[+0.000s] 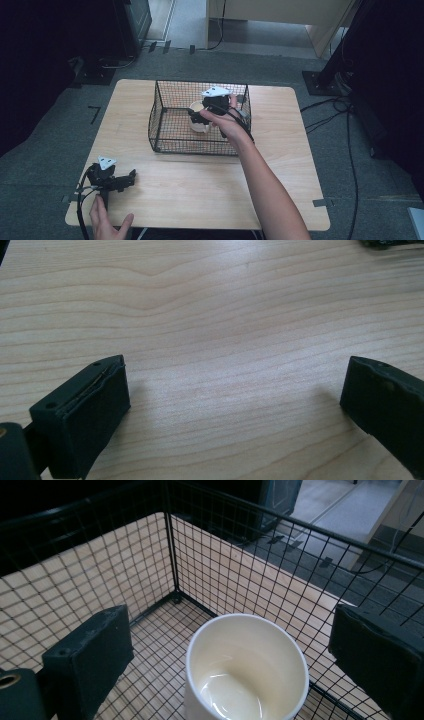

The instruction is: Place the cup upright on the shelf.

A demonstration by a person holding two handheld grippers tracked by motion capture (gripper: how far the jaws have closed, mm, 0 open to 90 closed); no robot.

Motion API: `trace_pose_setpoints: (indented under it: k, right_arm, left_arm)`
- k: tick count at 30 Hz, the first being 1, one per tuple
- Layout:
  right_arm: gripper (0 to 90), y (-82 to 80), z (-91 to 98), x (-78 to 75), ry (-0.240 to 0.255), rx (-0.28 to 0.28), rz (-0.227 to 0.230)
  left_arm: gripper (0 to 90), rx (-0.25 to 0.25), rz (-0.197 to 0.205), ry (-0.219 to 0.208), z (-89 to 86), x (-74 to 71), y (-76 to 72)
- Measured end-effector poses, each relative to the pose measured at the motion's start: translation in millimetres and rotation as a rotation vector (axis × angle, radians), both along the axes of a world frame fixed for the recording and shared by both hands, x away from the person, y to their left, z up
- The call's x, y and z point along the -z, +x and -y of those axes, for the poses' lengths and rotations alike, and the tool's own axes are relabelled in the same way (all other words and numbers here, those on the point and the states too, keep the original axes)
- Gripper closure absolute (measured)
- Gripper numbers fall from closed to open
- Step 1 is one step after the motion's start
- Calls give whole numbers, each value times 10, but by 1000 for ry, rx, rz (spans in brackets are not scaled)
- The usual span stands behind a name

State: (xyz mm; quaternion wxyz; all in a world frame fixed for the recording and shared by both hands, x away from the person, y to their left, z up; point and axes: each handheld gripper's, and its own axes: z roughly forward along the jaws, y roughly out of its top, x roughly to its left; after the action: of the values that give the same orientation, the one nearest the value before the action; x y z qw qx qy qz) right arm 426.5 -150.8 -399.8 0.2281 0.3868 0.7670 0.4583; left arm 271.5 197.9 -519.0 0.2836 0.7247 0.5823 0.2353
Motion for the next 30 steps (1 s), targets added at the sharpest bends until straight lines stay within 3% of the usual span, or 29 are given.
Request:
trace_pose_setpoints:
  k: [9,18,30]
  right_arm:
    - [43,-221,71,-118,41,-8,31]
    - [43,-472,121,-176,45,-33,68]
    - [43,-793,270,-157,84,-41,111]
  left_arm:
    - [0,0,0,0,0,0,0]
    - [0,-1,1,0,0,0,1]
    - [0,-1,1,-1,1,0,1]
